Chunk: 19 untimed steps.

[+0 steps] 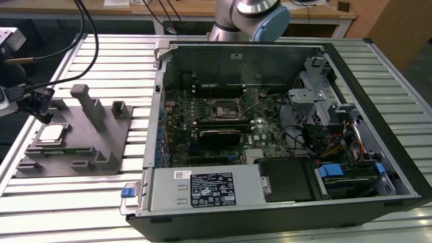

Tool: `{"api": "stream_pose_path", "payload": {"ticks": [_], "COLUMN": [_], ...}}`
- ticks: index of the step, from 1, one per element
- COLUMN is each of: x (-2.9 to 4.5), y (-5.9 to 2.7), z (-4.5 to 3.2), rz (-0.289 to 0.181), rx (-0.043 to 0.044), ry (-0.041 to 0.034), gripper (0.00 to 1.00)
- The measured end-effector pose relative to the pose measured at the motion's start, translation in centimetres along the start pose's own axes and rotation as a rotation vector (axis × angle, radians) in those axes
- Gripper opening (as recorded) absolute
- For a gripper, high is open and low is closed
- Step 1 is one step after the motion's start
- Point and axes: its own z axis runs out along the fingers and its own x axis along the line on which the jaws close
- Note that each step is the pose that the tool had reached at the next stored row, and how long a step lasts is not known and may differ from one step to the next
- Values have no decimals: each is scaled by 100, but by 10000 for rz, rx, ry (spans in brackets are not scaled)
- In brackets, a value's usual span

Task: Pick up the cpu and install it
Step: 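Pick up the cpu and move it towards the insertion slot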

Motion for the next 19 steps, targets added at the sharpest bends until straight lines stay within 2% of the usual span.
{"api": "stream_pose_path", "payload": {"ticks": [5, 10, 11, 14, 19], "x": [10, 12, 12, 14, 14], "y": [-8, -8, -7, -8, -11], "z": [87, 94, 99, 117, 131], "rz": [1, 1, 3, 17, 15], "rx": [9, 22, 32, 89, 106], "ry": [34, 34, 70, 304, 314], "gripper": [11, 11, 11, 11, 11]}}
